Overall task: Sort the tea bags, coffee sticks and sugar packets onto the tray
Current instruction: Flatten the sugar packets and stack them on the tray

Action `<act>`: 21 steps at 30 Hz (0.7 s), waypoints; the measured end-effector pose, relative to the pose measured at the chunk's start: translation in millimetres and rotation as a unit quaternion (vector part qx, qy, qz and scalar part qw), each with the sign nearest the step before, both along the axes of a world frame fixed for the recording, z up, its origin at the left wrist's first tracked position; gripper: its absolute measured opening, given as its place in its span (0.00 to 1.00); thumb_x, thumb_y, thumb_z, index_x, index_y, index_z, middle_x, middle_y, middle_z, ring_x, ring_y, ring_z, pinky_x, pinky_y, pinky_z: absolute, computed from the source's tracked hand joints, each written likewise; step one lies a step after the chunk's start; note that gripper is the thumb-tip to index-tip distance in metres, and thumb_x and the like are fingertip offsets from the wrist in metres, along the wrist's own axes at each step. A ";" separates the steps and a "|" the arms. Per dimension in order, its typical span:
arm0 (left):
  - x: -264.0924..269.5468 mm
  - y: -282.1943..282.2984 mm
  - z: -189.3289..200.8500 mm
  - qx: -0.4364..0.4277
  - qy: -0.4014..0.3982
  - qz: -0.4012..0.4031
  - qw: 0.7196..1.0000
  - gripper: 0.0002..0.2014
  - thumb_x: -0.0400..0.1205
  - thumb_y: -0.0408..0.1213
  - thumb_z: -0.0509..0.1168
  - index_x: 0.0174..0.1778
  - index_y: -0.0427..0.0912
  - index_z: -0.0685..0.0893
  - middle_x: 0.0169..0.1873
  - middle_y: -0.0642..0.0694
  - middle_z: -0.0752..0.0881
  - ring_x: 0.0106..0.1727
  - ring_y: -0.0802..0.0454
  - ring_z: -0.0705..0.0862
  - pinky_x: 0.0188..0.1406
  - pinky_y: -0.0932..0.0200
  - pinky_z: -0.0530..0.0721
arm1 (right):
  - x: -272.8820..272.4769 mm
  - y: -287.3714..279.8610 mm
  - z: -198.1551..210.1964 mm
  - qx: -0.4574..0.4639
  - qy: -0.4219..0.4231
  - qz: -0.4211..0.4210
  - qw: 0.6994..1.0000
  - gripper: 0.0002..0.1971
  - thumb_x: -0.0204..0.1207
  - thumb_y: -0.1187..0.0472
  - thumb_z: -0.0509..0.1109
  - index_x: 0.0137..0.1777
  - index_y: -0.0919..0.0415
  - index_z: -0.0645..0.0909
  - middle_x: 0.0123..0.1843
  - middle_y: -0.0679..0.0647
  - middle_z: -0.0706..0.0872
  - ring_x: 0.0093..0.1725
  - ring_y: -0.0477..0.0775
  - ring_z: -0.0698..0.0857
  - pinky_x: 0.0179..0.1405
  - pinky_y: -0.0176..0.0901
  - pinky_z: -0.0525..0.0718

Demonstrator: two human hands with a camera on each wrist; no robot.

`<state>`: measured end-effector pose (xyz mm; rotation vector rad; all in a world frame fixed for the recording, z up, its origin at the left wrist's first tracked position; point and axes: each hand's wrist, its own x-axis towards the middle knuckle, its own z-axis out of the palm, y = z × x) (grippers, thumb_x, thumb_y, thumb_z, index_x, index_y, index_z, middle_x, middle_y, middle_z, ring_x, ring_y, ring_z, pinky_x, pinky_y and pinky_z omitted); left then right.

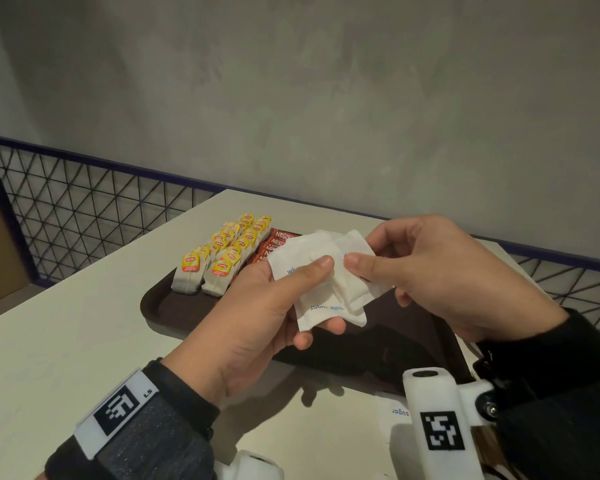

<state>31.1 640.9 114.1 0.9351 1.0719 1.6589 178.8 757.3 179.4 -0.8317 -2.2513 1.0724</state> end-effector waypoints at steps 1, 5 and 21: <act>-0.3 0.3 -0.9 -0.005 0.007 0.002 1.000 0.20 0.84 0.47 0.69 0.71 0.48 0.85 0.53 0.39 0.93 0.35 0.47 0.89 0.17 0.67 0.75 | 0.1 -0.4 0.5 0.003 0.002 0.001 1.000 0.10 0.73 0.51 0.82 0.41 0.58 0.91 0.35 0.53 0.92 0.29 0.44 0.83 0.29 0.38 0.77; -0.4 1.3 -2.6 -0.005 0.015 0.013 1.000 0.17 0.84 0.45 0.70 0.69 0.47 0.86 0.50 0.39 0.93 0.31 0.48 0.87 0.16 0.67 0.73 | -1.7 -2.1 -0.6 0.007 0.014 0.006 1.000 0.13 0.72 0.51 0.83 0.40 0.61 0.89 0.36 0.60 0.91 0.29 0.47 0.80 0.29 0.41 0.76; -11.0 10.3 -5.5 -0.050 -0.065 0.105 0.991 0.12 0.87 0.39 0.69 0.65 0.41 0.86 0.49 0.40 0.95 0.28 0.51 0.88 0.15 0.66 0.76 | 5.7 25.1 44.5 -0.014 -0.034 -0.051 0.998 0.08 0.81 0.63 0.75 0.56 0.68 0.87 0.51 0.66 0.92 0.34 0.50 0.90 0.27 0.44 0.87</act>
